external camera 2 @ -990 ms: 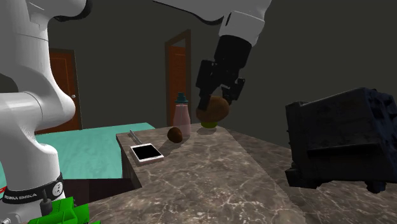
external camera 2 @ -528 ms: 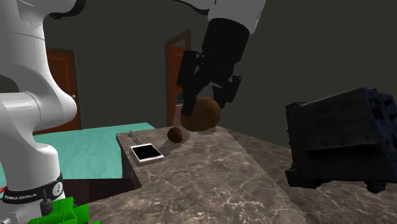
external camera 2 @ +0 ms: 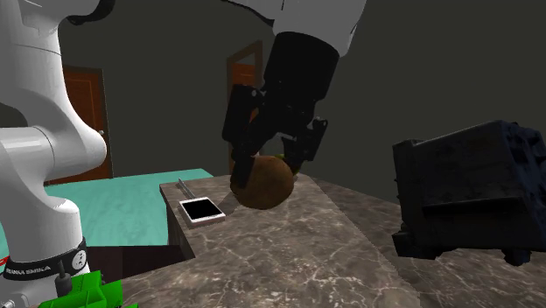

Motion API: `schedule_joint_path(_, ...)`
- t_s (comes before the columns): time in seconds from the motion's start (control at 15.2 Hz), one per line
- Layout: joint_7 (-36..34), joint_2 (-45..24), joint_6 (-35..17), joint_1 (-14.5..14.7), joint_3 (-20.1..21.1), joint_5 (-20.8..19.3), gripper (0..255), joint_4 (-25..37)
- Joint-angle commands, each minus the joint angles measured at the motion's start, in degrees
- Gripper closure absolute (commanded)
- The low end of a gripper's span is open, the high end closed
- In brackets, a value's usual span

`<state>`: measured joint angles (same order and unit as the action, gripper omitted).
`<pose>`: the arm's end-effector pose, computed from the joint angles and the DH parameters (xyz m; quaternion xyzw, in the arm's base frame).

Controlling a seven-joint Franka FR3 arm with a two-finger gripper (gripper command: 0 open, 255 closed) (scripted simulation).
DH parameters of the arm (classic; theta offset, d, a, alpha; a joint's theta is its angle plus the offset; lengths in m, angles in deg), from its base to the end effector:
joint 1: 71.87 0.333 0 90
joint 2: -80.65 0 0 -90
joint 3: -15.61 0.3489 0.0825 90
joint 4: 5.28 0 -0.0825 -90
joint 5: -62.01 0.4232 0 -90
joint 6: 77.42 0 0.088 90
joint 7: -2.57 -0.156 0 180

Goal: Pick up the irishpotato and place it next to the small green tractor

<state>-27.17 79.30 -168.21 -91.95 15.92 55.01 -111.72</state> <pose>0.5185 -0.2064 0.4553 0.9006 -0.4044 -0.1417 0.0728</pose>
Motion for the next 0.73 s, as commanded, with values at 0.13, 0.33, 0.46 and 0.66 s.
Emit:
schedule_joint_path(0.13, -0.25, -0.5, -3.04, -0.06, -0.06, -0.05, 255, -2.53)
schedule_joint_path(0.33, -0.48, -0.98, -5.25, -0.08, -0.07, -0.09, 255, -4.28)
schedule_joint_path(0.46, -0.64, -1.35, -6.72, -0.1, -0.09, -0.12, 255, -5.38)
schedule_joint_path(0.66, -0.88, -2.0, -8.91, -0.12, -0.11, -0.18, 255, -6.93)
